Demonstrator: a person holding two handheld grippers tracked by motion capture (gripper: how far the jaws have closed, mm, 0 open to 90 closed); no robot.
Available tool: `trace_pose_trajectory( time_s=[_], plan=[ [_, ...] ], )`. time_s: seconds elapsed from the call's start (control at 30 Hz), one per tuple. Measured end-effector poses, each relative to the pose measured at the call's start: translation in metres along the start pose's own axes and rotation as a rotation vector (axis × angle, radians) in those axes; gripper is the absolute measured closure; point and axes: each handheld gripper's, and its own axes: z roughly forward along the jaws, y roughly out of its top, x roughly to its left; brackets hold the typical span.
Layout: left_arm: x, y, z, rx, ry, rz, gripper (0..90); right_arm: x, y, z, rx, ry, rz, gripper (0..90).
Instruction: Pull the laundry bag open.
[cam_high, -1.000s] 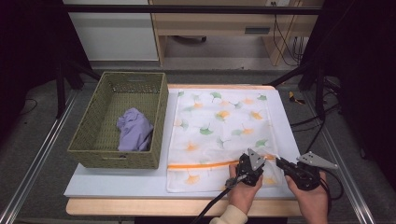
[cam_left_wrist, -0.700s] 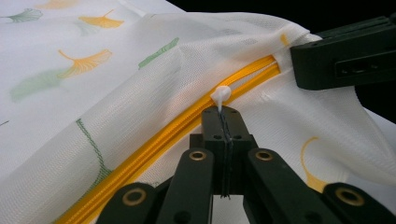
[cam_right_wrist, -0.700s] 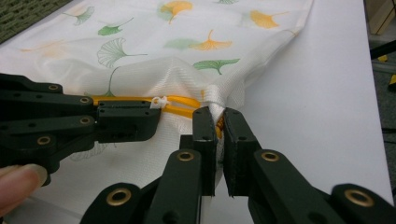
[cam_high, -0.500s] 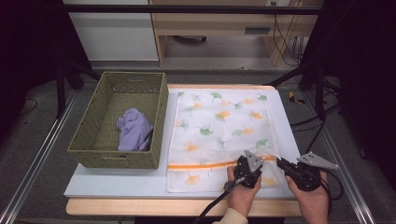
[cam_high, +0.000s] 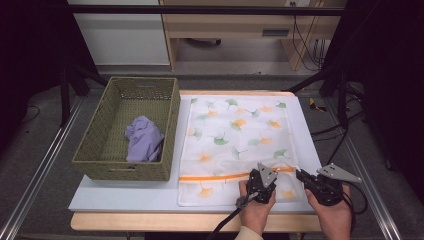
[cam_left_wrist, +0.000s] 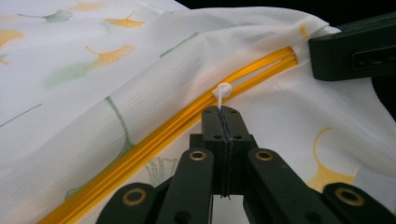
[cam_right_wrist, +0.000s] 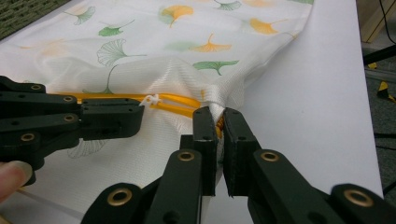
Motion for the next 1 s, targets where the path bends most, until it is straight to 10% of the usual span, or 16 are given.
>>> trace_pose_trajectory(
  time_s=[0.6, 1.0],
  plan=[
    [0.012, -0.002, -0.019, 0.019, 0.046, 0.052, 89.9, 0.000, -0.001, -0.005, -0.004, -0.014, -0.001, 85.3],
    [0.028, -0.006, -0.031, 0.019, 0.065, -0.010, 89.9, 0.001, 0.000, -0.007, -0.009, -0.029, -0.003, 85.3]
  ],
)
